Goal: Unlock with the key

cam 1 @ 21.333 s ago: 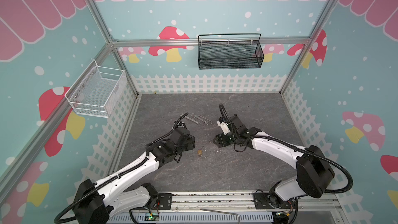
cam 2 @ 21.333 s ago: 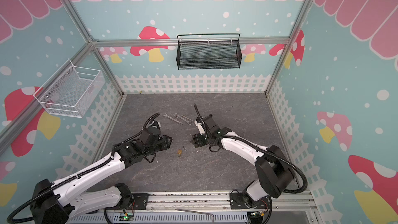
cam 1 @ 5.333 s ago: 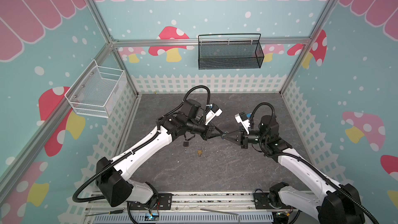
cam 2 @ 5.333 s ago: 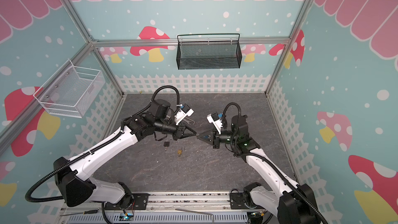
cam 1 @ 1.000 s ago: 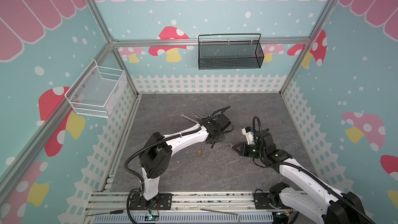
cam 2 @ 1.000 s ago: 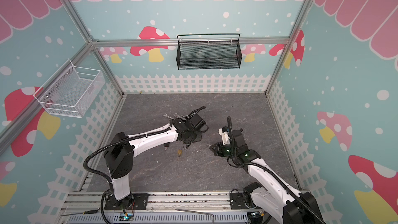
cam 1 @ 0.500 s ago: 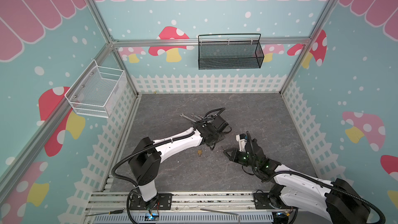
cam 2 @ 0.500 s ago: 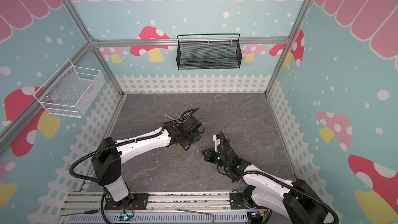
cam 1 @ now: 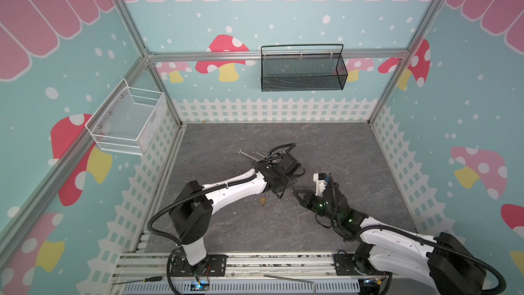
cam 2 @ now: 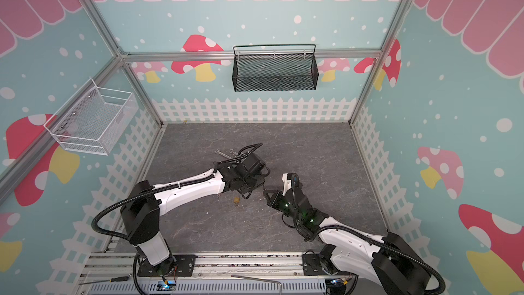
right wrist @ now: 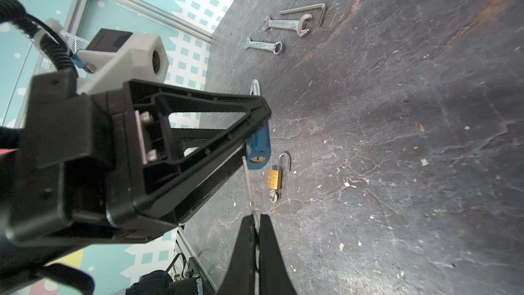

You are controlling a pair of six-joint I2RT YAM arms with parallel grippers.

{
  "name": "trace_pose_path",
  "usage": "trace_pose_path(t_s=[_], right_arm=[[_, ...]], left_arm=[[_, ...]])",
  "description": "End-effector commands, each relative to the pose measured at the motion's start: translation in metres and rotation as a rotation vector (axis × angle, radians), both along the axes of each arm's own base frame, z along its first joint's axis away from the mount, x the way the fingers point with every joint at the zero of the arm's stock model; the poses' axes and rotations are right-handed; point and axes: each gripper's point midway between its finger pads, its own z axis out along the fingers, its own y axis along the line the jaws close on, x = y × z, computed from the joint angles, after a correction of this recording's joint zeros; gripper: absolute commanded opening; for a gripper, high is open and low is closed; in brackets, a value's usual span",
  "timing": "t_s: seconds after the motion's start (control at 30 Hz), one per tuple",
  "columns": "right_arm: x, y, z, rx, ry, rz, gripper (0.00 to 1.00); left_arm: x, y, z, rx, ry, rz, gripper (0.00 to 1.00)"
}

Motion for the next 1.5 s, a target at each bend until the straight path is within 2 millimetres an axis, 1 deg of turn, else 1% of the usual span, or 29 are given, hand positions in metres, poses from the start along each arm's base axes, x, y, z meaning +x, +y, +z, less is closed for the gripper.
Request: trace_pose_path(t_s=[0.0,0.3,0.63,0.9,1.13,1.23,1.47], right_arm=[[0.002,0.001,0.003,0.027,-0.002,-0.023,0.00],[0.000,0.006,-0.001,0.020,0.009,-0.007,0.00],[0.003,0.003,-0.004,0.009,0.011,-0.032,0.00],[0.007,0.008,0.011,0.024,-0.027,-0.025,0.00],[0.007,0.007,0.012,0.032,-0.031,-0.030,0.00],[0.008,0.008,0.020,0.048,-0.056,-0.028,0.00],[0.010,0.008,0.015,0.037,-0.037,-0.040,0.00]], left_arm=[[0.003,-0.003,0.018,-0.047,-0.047,0.024,0.00],[0.003,-0.003,0.023,-0.054,-0.061,0.030,0.00],[0.002,0.001,0.028,-0.060,-0.073,0.035,0.00],[0.001,-0.001,0.028,-0.065,-0.075,0.032,0.00],[0.002,-0.001,0.030,-0.068,-0.084,0.036,0.00],[0.001,0.001,0.031,-0.063,-0.089,0.040,0.00],[-0.001,-0.003,0.036,-0.076,-0.096,0.035,0.00]])
